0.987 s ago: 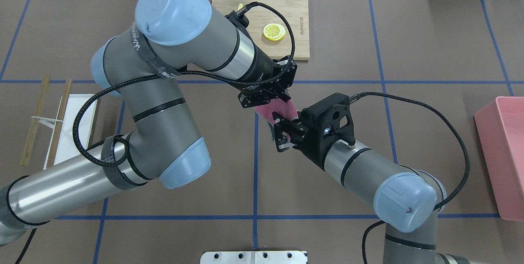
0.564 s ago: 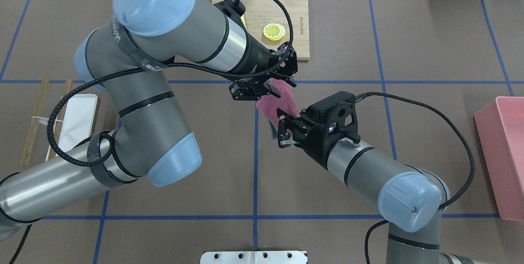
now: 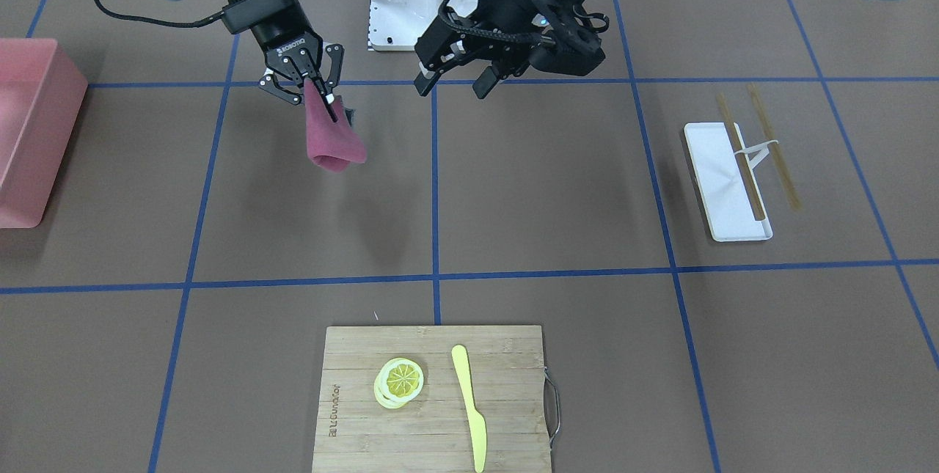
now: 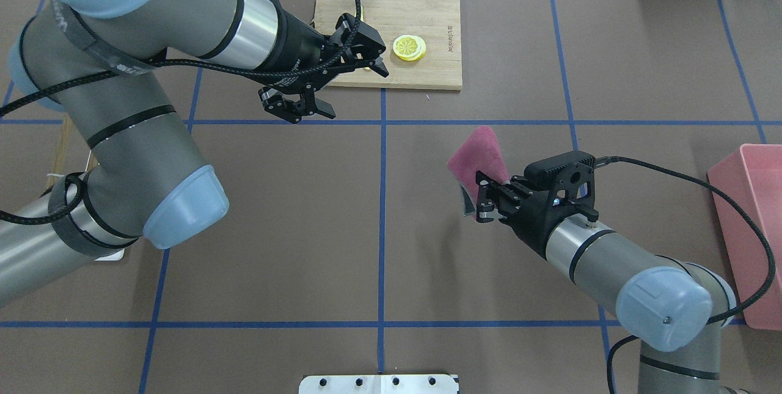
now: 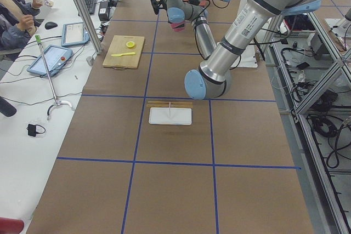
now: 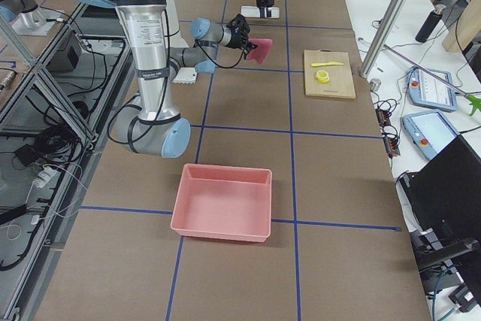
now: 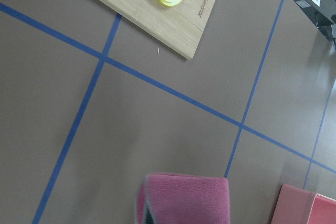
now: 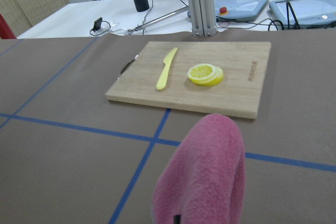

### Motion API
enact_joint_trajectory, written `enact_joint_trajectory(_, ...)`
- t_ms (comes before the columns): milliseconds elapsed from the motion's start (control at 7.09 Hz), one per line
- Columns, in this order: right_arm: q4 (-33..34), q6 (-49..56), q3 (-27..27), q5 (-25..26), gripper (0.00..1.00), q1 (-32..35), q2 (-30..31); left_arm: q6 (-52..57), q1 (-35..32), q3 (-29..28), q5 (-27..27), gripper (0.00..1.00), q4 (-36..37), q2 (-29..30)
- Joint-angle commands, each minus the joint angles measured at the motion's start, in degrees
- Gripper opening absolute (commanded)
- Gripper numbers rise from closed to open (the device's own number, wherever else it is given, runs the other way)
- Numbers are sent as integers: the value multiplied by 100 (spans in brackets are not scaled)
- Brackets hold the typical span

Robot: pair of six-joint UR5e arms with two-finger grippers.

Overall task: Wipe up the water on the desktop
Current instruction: 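Open and withdraw the left gripper while the right carries the towel toward the bin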

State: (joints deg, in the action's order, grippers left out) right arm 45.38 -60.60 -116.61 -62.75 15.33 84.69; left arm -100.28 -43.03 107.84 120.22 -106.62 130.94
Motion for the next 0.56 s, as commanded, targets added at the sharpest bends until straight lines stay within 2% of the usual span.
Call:
enact_joint_trajectory(0,41,-757,15,-813,0,214,477,688,-432,18,201,97,1,-427)
enact_joint_trajectory(141,276,-760,7,-1523,0,555,452,1364,-704,17,543,97,10,-786)
enact_joint_trajectory(282,870,-752,-2,-2200,0,768,217,1718,-968,17,903,97,10,-990)
enact_joint_trajectory(423,1616,-760,7,-2441,0,796,-308,1809,-1040,17,976,97,1,-1061)
